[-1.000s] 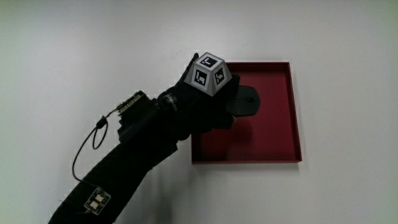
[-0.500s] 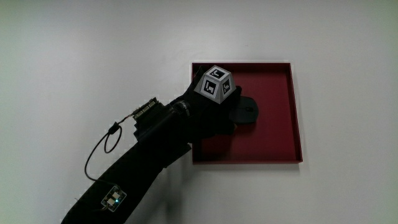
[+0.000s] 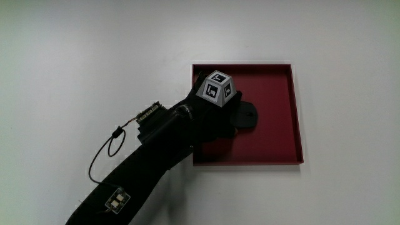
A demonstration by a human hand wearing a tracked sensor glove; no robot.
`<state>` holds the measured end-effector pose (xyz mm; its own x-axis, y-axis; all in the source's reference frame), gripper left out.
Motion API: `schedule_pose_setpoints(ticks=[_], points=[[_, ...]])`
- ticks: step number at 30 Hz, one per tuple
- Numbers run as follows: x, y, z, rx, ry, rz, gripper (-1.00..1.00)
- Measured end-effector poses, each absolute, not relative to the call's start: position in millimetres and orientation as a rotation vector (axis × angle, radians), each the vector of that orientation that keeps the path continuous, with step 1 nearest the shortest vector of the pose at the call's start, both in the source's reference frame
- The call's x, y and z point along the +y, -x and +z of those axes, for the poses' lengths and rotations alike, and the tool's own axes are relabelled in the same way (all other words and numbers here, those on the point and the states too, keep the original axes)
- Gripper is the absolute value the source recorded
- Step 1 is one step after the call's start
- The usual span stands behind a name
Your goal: Place mouse into plate
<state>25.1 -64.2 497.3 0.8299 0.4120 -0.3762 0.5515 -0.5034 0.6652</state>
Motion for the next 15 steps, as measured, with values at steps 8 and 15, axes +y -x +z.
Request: schedule_pose_setpoints(ticks=[8, 15], points=[[-62, -21, 494, 0.694, -2.167, -0.212, -0.38], [-60, 5, 470, 0.711, -2.176, -0.335, -0.92]])
